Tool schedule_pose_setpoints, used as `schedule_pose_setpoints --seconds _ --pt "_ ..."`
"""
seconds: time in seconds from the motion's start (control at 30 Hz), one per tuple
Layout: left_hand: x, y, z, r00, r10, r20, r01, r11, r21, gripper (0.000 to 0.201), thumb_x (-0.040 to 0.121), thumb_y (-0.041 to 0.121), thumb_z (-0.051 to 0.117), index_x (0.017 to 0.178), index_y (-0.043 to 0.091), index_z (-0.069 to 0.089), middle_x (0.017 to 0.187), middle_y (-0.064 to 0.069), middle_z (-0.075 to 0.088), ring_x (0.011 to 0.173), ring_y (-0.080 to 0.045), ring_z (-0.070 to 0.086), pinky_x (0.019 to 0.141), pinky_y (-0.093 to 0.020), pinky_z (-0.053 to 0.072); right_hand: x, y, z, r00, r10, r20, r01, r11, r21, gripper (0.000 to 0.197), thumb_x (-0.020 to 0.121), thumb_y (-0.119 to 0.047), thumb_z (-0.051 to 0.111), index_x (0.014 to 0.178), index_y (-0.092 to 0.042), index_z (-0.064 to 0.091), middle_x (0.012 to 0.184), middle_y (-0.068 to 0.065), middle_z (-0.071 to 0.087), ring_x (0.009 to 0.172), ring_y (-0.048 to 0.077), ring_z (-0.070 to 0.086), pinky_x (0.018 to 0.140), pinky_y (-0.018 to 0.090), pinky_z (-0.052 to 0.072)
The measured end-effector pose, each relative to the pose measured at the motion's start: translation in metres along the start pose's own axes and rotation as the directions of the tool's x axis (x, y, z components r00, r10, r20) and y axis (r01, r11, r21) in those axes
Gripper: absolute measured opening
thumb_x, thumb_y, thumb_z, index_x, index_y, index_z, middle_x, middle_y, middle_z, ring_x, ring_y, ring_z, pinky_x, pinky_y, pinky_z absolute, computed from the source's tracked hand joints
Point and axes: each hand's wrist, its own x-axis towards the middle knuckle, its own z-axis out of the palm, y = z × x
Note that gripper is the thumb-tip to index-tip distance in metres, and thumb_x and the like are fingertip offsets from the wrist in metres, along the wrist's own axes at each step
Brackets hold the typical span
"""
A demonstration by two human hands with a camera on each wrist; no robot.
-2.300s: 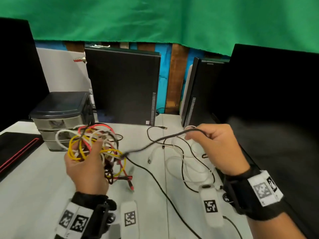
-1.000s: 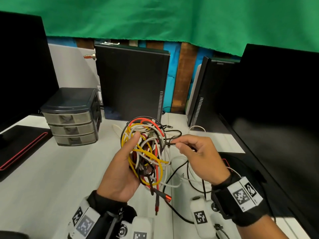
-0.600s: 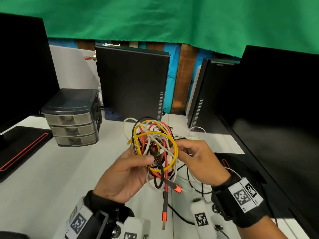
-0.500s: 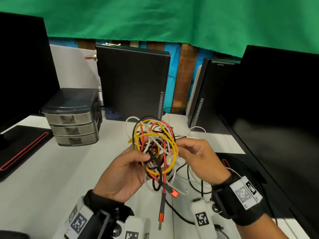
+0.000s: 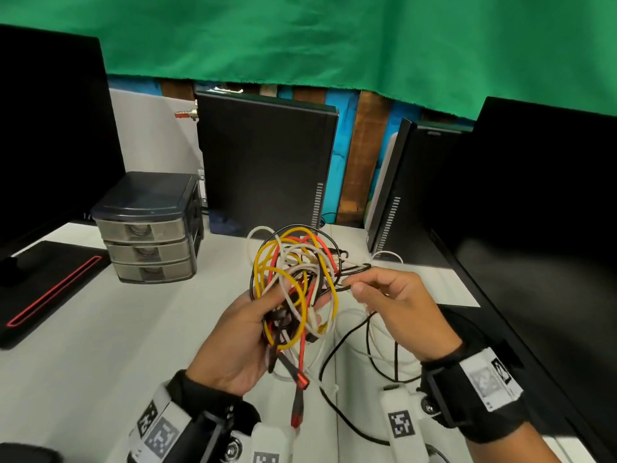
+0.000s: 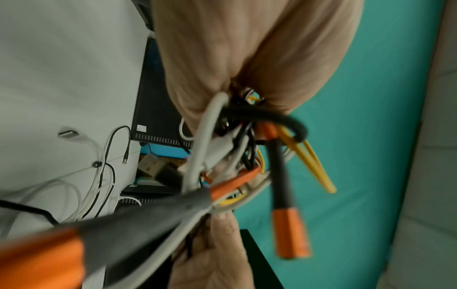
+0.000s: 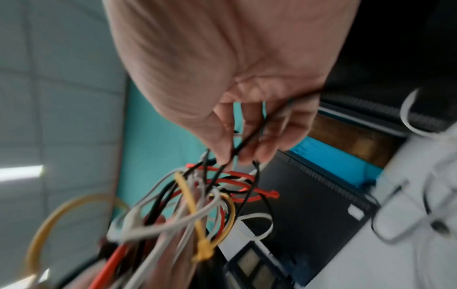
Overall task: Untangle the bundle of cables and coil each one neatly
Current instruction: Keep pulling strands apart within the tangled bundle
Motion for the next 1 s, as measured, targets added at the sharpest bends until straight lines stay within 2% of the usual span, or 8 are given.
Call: schedule_pose_setpoints --seconds 0.13,0.2,0.3,0.43,0.6,0.8,0.9,1.0 --pt "0.003 -0.007 0.010 0.991 0.126 -0.054 -0.125 0.992 0.016 0.030 0.090 0.009 0.057 0.119 0.003 0.066 0.106 -0.018 0.074 0.086 -0.023 0.074 0.065 -0.033 0.062 -0.015 -0.034 0.004 0.881 -0.333 -0.336 0.214 0.914 -0.343 0.013 0.091 -0.017 0.067 0.083 -0.026 0.072 0.085 -0.011 0.067 0.086 0.009 0.062 0.076 0.019 0.046" --pt "0.005 -0.013 0.015 0.980 0.184 -0.075 -0.183 0.983 0.029 0.034 0.091 0.002 0.055 0.125 0.005 0.062 0.112 -0.017 0.072 0.092 -0.023 0.072 0.067 -0.032 0.060 -0.028 -0.058 0.006 0.845 -0.470 -0.255 0.359 0.852 -0.382 0.016 0.091 -0.024 0.066 0.076 -0.021 0.070 0.073 -0.011 0.062 0.074 0.011 0.058 0.068 0.018 0.043" --pt "0.006 -0.023 0.026 0.960 0.269 -0.074 -0.265 0.963 0.053 0.047 0.083 0.003 0.060 0.130 0.009 0.057 0.121 -0.017 0.069 0.109 -0.030 0.068 0.087 -0.040 0.058 -0.039 -0.064 0.020 0.931 -0.363 0.042 0.354 0.867 -0.349 0.022 0.089 -0.040 0.061 0.074 -0.028 0.073 0.067 -0.016 0.059 0.068 0.010 0.056 0.061 0.019 0.042" --pt "0.006 -0.035 0.035 0.952 0.303 -0.046 -0.298 0.950 0.092 0.045 0.085 -0.003 0.058 0.128 0.011 0.057 0.117 -0.016 0.071 0.109 -0.031 0.069 0.088 -0.041 0.056 -0.032 -0.044 0.026 0.970 -0.240 -0.036 0.174 0.790 -0.588 0.025 0.092 -0.046 0.057 0.084 -0.032 0.075 0.068 -0.019 0.061 0.070 0.003 0.054 0.058 0.018 0.037" --pt "0.004 -0.043 0.032 0.965 0.261 0.004 -0.261 0.964 0.052 0.051 0.085 -0.002 0.056 0.133 0.015 0.053 0.123 -0.013 0.070 0.115 -0.028 0.067 0.092 -0.038 0.057 -0.028 -0.047 0.019 0.998 0.048 0.051 -0.017 0.868 -0.497 0.020 0.088 -0.046 0.066 0.081 -0.030 0.076 0.063 -0.020 0.061 0.058 -0.003 0.052 0.053 0.014 0.032" --pt "0.012 -0.044 0.041 0.945 0.316 -0.085 -0.306 0.946 0.108 0.042 0.090 0.004 0.055 0.130 0.016 0.057 0.122 -0.011 0.070 0.114 -0.028 0.066 0.100 -0.046 0.048 -0.016 -0.025 0.024 0.997 0.056 -0.061 -0.062 0.992 -0.114 0.014 0.092 -0.021 0.070 0.081 -0.022 0.079 0.075 -0.002 0.073 0.067 0.004 0.062 0.069 0.023 0.050" --pt "0.038 -0.047 0.033 0.918 0.260 -0.299 -0.265 0.964 0.022 0.036 0.096 -0.001 0.052 0.128 0.011 0.058 0.120 -0.016 0.070 0.107 -0.032 0.069 0.091 -0.047 0.054 -0.012 -0.027 0.010 0.997 -0.073 -0.021 0.074 0.995 0.063 0.010 0.089 -0.017 0.073 0.083 -0.011 0.078 0.081 0.008 0.074 0.079 0.017 0.066 0.076 0.024 0.052" --pt "0.064 -0.036 0.013 0.884 0.138 -0.447 -0.196 0.977 -0.085 0.023 0.099 0.000 0.048 0.117 0.002 0.062 0.118 -0.022 0.068 0.085 -0.028 0.070 0.066 -0.032 0.059 -0.015 -0.034 -0.007 0.971 -0.140 0.192 0.052 0.913 0.406 0.028 0.084 -0.038 0.074 0.081 -0.010 0.075 0.070 0.013 0.068 0.074 0.025 0.066 0.076 0.033 0.053"
